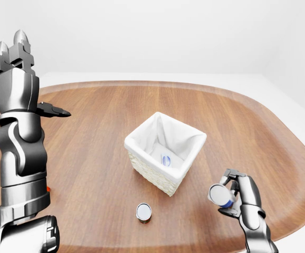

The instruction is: Pick up the alphabet soup and the cream cheese box, and put them in the basket.

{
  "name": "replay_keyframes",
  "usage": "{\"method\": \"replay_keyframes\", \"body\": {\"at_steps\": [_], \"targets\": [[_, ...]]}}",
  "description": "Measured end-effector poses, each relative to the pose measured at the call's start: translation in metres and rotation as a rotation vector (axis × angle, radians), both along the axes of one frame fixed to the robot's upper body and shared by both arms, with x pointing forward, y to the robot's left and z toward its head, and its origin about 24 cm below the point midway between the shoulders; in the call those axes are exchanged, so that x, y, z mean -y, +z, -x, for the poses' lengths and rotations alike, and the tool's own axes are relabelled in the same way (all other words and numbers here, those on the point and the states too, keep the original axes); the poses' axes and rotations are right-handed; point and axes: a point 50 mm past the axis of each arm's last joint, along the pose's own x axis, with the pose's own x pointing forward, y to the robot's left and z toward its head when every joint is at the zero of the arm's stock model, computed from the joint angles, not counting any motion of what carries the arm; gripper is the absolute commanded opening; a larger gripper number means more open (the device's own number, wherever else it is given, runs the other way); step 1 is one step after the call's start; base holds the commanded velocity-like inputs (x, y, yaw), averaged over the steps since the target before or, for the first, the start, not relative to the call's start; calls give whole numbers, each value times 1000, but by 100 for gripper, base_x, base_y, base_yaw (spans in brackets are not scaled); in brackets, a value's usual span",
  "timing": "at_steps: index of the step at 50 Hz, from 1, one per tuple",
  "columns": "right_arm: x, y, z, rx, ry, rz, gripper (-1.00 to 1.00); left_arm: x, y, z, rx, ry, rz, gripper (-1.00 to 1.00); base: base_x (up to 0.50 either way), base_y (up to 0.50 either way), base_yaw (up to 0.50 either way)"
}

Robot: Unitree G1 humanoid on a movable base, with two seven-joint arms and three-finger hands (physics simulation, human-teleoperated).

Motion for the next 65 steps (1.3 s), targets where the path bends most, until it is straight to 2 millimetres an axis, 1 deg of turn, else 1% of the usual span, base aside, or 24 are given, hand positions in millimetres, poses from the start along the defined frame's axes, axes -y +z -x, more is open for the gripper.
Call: {"method": "replay_keyframes", "body": {"at_steps": [12,19,25,34,45,49,57,65], "targets": [[5,43,-11,156,12,27,-100,1,1,1,3,-2,-4,100,0,0,0],[12,58,-20,200,13,13,-100,1,2,1,5,-2,-4,100,0,0,0],[16,70,-31,222,15,6,-100,0,1,1,5,-1,-3,100,0,0,0],[16,95,-48,260,33,0,-100,0,0,0,2,0,1,100,0,0,0],[2,147,-61,422,150,71,-100,0,0,-1,-2,0,2,100,0,0,0],[-4,163,-68,469,188,92,-100,0,0,-1,-3,0,2,100,0,0,0],[-17,185,-82,537,264,91,-100,0,0,-1,-4,-2,1,100,0,0,0],[-31,198,-97,571,329,66,-100,0,0,-1,-1,-2,1,100,0,0,0]]}}
